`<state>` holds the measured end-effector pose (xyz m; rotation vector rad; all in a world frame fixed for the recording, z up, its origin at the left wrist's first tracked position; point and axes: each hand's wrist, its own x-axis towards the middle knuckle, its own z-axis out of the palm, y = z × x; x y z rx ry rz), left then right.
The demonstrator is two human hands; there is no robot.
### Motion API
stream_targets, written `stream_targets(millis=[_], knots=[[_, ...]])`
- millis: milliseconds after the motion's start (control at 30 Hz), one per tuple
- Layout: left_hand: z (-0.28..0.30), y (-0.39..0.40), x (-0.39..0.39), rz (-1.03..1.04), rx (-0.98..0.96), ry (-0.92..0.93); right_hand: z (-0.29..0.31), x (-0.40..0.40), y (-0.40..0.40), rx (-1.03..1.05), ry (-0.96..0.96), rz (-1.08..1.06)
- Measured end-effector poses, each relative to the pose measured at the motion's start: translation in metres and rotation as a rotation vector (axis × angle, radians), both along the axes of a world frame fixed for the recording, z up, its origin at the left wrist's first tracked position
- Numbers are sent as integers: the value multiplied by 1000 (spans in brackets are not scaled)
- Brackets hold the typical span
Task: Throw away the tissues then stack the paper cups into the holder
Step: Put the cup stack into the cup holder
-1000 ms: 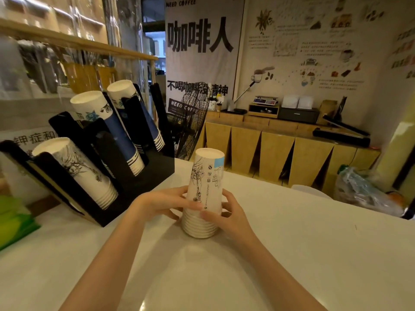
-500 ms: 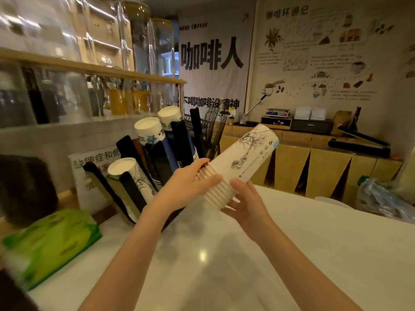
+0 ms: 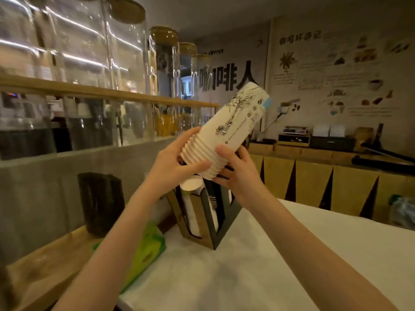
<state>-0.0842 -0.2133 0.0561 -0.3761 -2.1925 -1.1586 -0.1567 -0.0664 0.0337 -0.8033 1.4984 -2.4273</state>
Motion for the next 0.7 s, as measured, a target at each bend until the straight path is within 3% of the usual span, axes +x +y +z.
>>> stream_targets(millis=[267,467,700], knots=[[-22,-37,-12,15,-83,-78,-18,3,-36,143,120,-204],[-32,-39,-21,16,-133,-165,-34,4,-46,338,345,-297],[-50,-46,-27,29,187,-233,-54,3,-46,493,162,-166]])
